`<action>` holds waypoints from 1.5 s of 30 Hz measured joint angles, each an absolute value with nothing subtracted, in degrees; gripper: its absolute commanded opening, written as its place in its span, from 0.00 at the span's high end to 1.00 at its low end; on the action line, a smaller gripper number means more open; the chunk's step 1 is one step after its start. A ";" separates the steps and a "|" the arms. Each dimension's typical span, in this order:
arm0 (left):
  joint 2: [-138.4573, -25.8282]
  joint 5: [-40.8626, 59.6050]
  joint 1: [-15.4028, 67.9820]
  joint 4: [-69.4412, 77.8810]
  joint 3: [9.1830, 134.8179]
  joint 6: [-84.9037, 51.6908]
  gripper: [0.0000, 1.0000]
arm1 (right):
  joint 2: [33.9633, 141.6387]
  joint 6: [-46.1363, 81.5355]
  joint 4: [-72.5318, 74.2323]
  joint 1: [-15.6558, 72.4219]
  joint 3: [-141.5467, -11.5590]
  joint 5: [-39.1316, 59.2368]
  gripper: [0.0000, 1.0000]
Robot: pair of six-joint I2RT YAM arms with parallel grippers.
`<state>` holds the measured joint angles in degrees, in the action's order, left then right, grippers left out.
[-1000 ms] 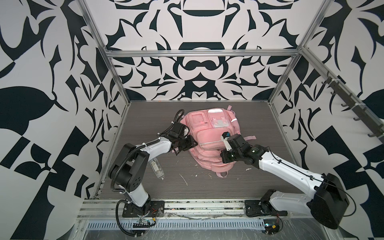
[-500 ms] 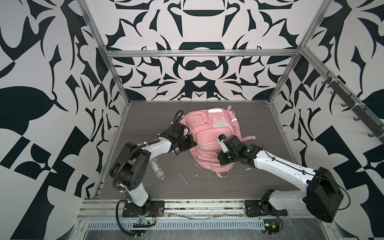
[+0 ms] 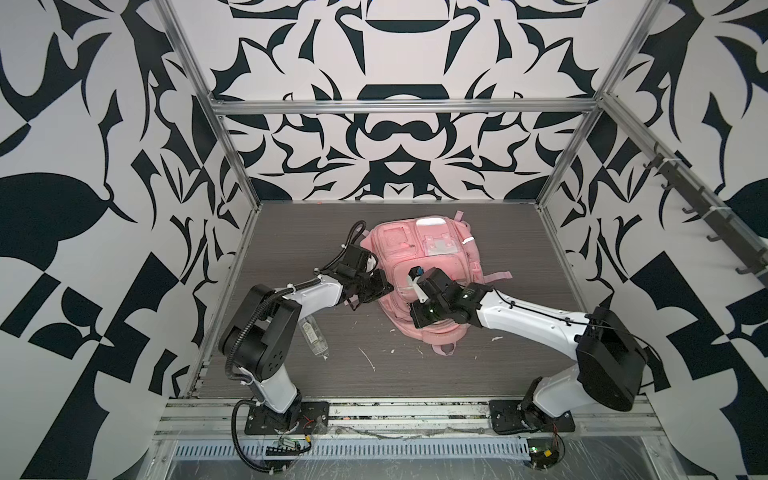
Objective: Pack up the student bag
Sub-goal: 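Zip around the near corner with right gripper while left gripper holds bag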
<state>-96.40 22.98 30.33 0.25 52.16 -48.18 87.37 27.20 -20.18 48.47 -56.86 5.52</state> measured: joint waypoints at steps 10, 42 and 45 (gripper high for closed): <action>-95.53 21.65 30.94 5.61 48.95 -51.24 1.00 | 91.31 29.54 -20.64 48.77 -61.49 5.69 1.00; -97.73 17.56 38.44 15.73 46.50 -58.13 1.00 | 92.18 35.40 -21.43 45.67 -61.54 -0.03 1.00; -97.45 17.34 38.41 16.86 45.63 -58.15 1.00 | 92.18 35.40 -21.04 45.45 -61.12 0.25 1.00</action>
<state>-97.45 17.34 38.41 16.86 45.63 -58.15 92.18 35.40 -21.04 45.45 -61.12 0.25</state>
